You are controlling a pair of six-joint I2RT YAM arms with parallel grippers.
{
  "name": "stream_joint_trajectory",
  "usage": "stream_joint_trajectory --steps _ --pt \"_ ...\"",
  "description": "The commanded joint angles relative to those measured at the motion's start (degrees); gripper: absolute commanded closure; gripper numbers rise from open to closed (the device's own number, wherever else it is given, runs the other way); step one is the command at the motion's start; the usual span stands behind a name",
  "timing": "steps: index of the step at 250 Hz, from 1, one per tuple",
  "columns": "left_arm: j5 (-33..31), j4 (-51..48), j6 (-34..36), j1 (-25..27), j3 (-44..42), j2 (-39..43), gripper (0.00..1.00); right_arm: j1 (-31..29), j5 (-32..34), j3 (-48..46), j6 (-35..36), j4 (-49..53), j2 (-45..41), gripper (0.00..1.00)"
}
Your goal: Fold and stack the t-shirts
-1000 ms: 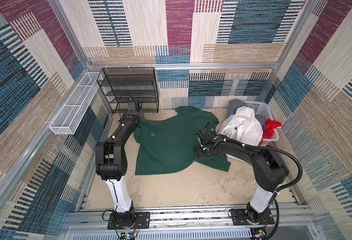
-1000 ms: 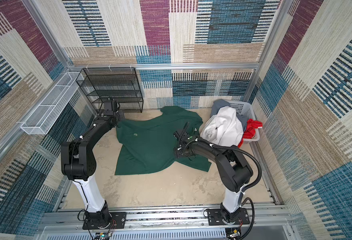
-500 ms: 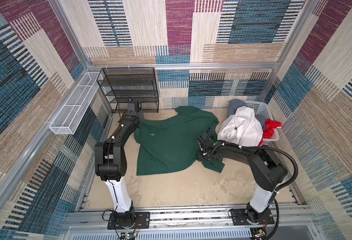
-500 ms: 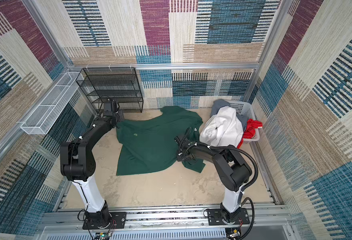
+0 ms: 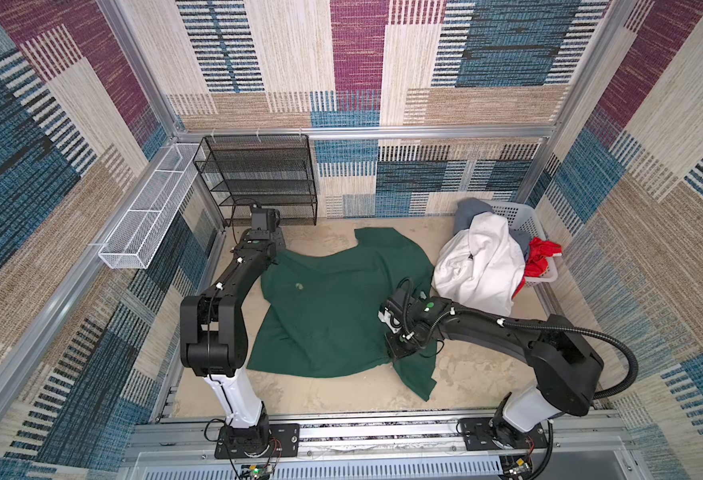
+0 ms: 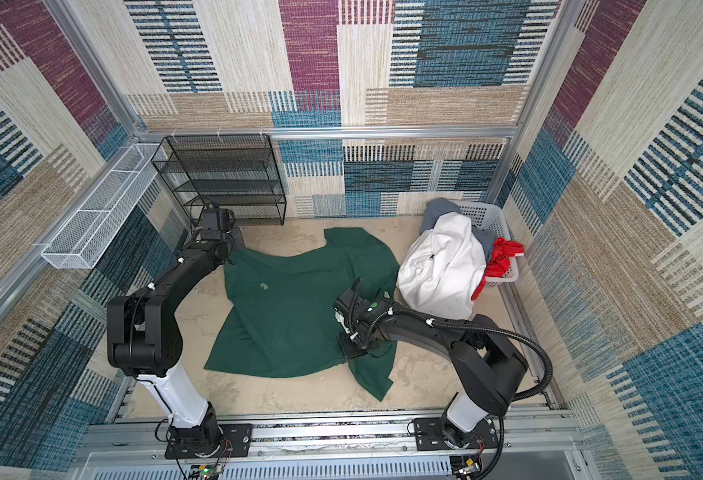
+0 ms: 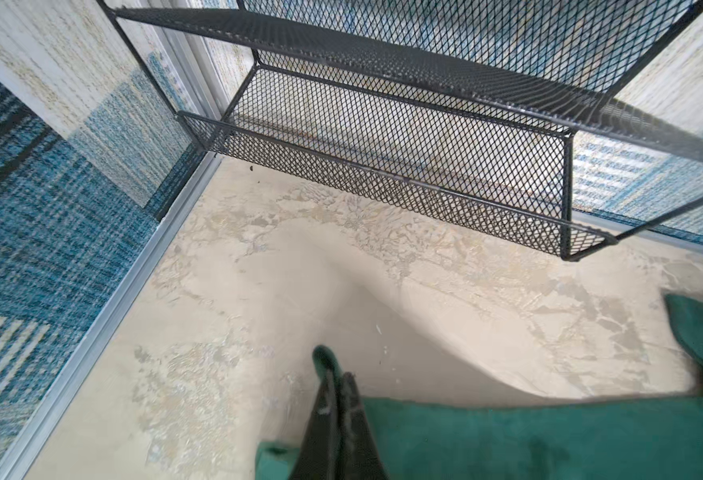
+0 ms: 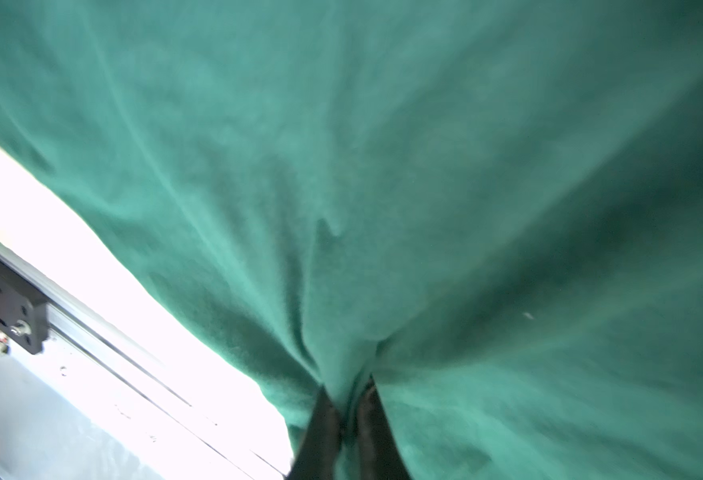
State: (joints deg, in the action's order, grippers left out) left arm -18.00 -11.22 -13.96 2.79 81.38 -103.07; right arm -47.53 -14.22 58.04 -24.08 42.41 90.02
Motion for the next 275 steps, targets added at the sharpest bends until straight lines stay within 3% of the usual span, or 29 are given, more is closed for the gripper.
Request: stream_joint_trajectory --steps 1,4,53,101,136,205,219,253,275 --pt "-2.5 1.8 -0.5 -0.1 -1.8 1.4 1.00 1.2 -2.5 3.3 0.6 0.0 -0.5 0.04" --pt "-2.6 1.8 -0.5 -0.1 -2.0 1.5 1.00 1.7 -2.4 4.1 0.7 0.0 -0.2 0.00" --pt "-3.2 1.3 0.8 -0.4 -2.1 1.8 1.00 11.2 -4.9 18.7 4.6 -3.0 6.1 0.01" --pt "-1.9 3.1 0.3 -0.8 -3.0 2.1 1.00 22.2 0.6 33.3 9.4 -8.6 19.8 0.02" --pt "-1.2 3.2 0.2 -0.8 -3.1 1.9 1.00 26.0 3.5 52.5 13.0 -6.0 35.1 0.00" --pt "0.5 4.2 0.0 -0.8 -3.6 2.0 1.00 27.1 12.0 95.1 22.7 4.5 62.5 0.07" --pt "0.9 4.4 -0.1 -0.8 -3.9 2.2 1.00 27.3 14.4 95.3 23.6 2.4 63.4 0.07" --pt "2.2 4.8 -0.3 -0.8 -4.0 2.2 1.00 28.0 14.4 83.5 24.4 -7.0 59.3 0.09" --pt "3.1 5.2 -0.5 -0.8 -4.0 2.2 1.00 28.3 14.8 81.5 24.8 -8.7 59.6 0.10"
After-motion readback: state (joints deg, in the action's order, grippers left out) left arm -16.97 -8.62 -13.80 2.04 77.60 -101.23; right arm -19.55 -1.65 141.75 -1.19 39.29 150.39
